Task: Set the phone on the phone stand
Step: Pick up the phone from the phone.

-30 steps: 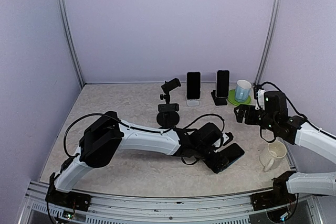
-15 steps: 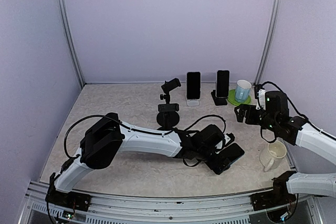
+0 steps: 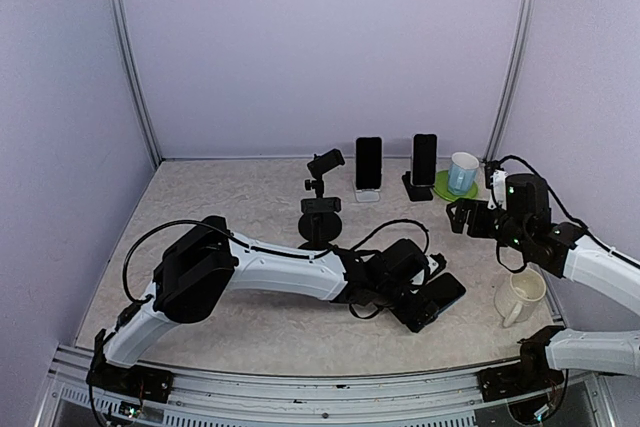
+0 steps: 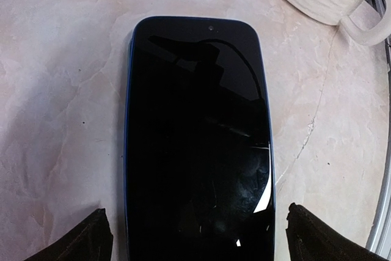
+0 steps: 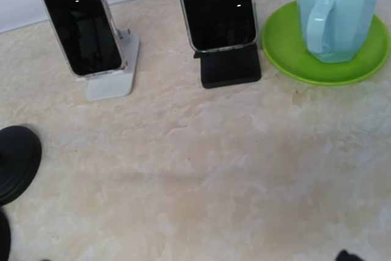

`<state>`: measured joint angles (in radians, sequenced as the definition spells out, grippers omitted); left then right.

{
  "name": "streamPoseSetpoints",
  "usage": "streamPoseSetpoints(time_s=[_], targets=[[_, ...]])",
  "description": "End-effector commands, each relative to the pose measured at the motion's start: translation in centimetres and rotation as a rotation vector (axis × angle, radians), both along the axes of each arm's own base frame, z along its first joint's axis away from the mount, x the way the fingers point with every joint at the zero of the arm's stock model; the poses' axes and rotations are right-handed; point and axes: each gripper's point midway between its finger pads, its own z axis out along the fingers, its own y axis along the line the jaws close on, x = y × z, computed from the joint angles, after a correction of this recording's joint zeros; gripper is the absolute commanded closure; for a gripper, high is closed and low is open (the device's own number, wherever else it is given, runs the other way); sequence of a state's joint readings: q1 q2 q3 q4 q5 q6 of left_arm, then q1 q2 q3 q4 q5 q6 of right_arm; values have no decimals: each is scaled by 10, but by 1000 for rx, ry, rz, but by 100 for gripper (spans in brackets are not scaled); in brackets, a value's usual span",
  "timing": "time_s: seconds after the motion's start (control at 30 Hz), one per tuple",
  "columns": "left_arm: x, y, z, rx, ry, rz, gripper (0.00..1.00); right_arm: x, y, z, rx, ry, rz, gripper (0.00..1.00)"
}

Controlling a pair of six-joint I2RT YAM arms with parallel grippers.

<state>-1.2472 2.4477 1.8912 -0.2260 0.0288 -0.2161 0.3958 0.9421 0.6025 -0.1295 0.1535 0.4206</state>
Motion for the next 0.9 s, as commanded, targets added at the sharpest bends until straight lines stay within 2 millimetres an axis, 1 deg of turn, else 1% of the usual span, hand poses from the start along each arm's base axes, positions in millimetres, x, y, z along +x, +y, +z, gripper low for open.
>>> streamPoseSetpoints(time_s=[0.0,0.2,0.37,0.6,0.77,0.87], targets=[[3,0,-12,25,-15,25,5,1,-3,4,22,-24,-8,0],[2,0,-13,25,-14,21,7,0,-3,5,23,-25,-9,0],[-2,0,-17,36,-10,10,3,0,-4,5,23,-27,-9,0],[-5,1,-23,48,0,3,4,0,-3,5,25,-29,-7,0],[-5,3,-26,54,6,2,8,0,-3,6,28,-30,-5,0],[-6,2,-27,54,9,-3,12,0,-2,6,29,-30,-4,0]])
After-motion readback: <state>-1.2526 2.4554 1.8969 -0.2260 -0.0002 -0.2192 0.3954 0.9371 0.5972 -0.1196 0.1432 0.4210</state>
